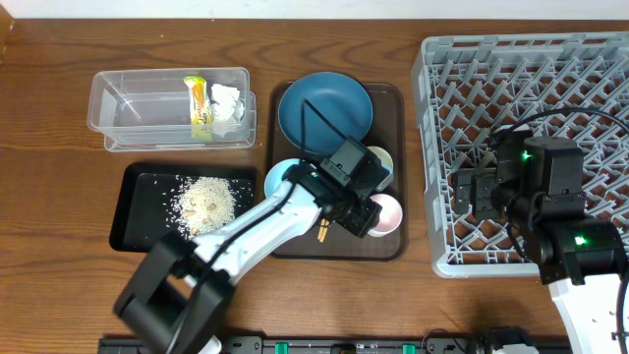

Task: Sort waste into correct bins and load items into the dishwasher rack
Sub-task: 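Grasp the pink cup with the left gripper and lift it, then pass the pink cup from the left gripper to the right gripper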

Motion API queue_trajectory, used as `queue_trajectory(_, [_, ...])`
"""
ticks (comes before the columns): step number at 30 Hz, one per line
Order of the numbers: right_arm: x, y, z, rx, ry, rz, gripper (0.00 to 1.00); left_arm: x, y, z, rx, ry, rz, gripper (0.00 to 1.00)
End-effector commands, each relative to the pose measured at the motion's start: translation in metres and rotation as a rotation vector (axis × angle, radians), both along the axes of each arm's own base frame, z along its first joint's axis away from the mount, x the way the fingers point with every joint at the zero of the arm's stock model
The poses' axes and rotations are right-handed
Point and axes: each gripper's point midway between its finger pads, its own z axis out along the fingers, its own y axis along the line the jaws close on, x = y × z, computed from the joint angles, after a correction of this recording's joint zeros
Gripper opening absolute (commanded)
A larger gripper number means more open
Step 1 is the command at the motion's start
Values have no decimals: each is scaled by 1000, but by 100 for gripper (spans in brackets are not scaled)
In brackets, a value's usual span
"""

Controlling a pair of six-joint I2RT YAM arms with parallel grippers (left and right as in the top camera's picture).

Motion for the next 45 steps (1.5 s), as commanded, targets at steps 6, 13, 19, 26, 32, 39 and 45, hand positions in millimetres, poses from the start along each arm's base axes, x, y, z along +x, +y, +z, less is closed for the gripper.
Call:
queue_trajectory(6, [1, 2, 10, 7, -24, -3, 99, -5, 7, -21, 59, 65, 9, 14])
queue_trajectory(13, [2, -9, 10, -41, -29, -44, 99, -4, 20, 0, 50, 56, 38, 6])
queue_trajectory(19, [4, -24, 11, -92, -40, -113, 99, 20, 40, 60, -59, -47, 158, 6])
queue_trajectory(26, [9, -42, 10, -42, -40, -266, 99, 59, 54, 118, -377, 13, 338, 6])
queue_trajectory(32, [11, 39, -4, 216, 44, 159, 99, 76, 42, 144, -657, 203, 324, 6])
queue_trajectory(39, [-13, 120, 3, 481, 42, 720, 99, 77, 23, 150, -828, 404, 219, 6])
queue_trajectory(45, [-1, 130, -14, 491, 68, 756, 99, 74, 19, 147, -864, 493, 179, 6])
